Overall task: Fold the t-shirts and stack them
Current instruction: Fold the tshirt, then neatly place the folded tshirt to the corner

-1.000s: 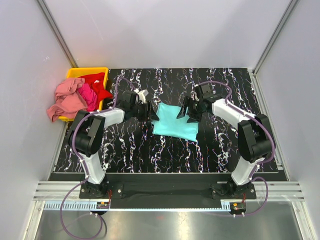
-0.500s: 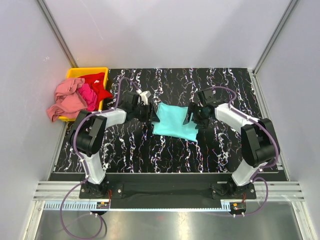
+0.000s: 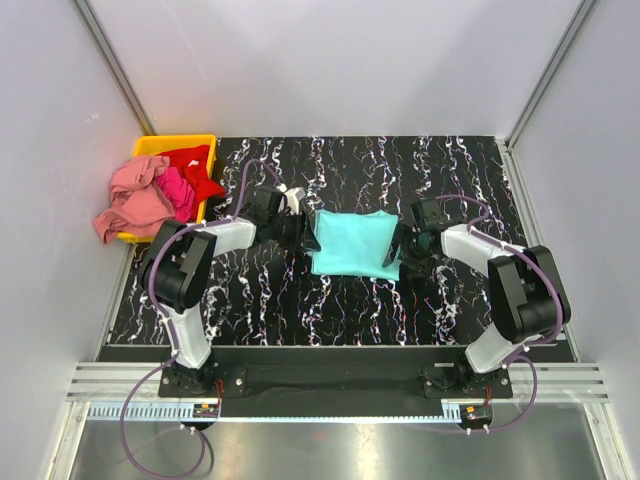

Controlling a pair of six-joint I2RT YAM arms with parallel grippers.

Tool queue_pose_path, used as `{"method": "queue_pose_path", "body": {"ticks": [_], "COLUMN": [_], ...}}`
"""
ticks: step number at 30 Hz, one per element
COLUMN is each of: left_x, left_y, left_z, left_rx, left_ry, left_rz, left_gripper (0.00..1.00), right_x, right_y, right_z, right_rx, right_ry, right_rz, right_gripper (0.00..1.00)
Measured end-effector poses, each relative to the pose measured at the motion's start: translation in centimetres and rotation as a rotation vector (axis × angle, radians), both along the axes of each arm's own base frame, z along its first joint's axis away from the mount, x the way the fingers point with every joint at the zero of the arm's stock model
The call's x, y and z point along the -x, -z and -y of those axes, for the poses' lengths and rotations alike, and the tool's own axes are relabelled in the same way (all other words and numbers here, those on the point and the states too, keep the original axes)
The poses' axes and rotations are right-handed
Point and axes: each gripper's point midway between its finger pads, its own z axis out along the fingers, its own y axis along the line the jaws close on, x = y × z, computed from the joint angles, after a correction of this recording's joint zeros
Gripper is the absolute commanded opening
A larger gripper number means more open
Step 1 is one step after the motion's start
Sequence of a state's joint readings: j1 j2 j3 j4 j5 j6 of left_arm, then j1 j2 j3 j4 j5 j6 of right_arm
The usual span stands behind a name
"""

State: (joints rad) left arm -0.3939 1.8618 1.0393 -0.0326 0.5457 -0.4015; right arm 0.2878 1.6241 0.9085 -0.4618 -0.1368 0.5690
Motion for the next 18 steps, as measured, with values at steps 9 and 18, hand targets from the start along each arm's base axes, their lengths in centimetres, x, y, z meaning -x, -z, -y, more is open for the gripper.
{"method": "queue_pose_path", "body": {"ticks": [9,18], "left_x": [1.0,2.0], "left_y": [0.7,0.6], "left_z": [-0.4,-0.6], "left_rx": [-0.017,-0.012], "left_ry": [-0.022,-0.061], "left_rz": [-0.06,-0.068], "left_gripper": [0.51,0.54], "right_x": [-0.7,-0.3], "right_y": [-0.1,0.0], "right_z": [-1.3,-2.2], "right_rx": [-0.08,-0.145], "right_ry": [-0.023,-0.031], "right_rz": [0.065,0.082], "right_gripper": [0.65,0.56]}}
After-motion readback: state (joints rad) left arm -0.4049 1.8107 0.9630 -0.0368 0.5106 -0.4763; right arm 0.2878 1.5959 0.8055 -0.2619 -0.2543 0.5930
